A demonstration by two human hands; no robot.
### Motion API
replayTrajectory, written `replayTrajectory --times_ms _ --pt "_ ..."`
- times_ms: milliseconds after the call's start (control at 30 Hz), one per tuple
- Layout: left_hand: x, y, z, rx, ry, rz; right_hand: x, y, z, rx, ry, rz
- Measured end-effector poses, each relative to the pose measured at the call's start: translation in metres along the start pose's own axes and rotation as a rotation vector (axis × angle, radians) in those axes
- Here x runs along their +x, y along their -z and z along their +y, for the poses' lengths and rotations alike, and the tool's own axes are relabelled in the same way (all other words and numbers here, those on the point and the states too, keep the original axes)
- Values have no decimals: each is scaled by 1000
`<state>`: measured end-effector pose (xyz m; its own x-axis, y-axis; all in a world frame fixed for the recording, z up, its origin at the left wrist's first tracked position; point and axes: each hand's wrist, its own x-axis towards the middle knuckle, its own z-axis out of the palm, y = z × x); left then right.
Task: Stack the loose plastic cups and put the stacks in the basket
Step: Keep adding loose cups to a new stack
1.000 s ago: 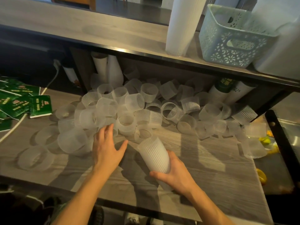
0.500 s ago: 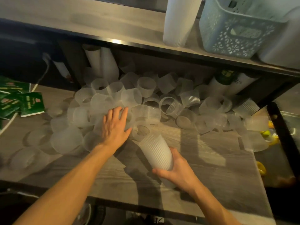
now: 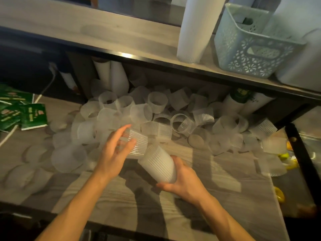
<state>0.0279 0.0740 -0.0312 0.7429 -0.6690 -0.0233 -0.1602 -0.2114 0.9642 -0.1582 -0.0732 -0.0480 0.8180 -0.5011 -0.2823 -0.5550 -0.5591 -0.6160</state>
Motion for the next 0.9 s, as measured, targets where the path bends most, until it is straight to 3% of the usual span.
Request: replayTrajectory --times_ms 100,300,433,567,667,800,900 --pt "0 -4 -1 -12 8 -145 8 3 -7 -36 41 -11" --pt "-4 -9 5 106 -24 -128 8 3 -12 -22 79 -6" --pt "-11 -23 -3 219 -8 -223 5 -2 -13 24 123 20" --pt "-25 -37 -8 148 20 -252 3 -2 -8 26 129 -9" --pt "-32 -40 -8 179 27 -139 4 1 -5 0 140 -36" --pt "-40 -24 -10 332 -11 181 8 1 1 -4 152 -33" --pt "-48 1 -12 339 -9 329 6 0 7 -3 146 -58"
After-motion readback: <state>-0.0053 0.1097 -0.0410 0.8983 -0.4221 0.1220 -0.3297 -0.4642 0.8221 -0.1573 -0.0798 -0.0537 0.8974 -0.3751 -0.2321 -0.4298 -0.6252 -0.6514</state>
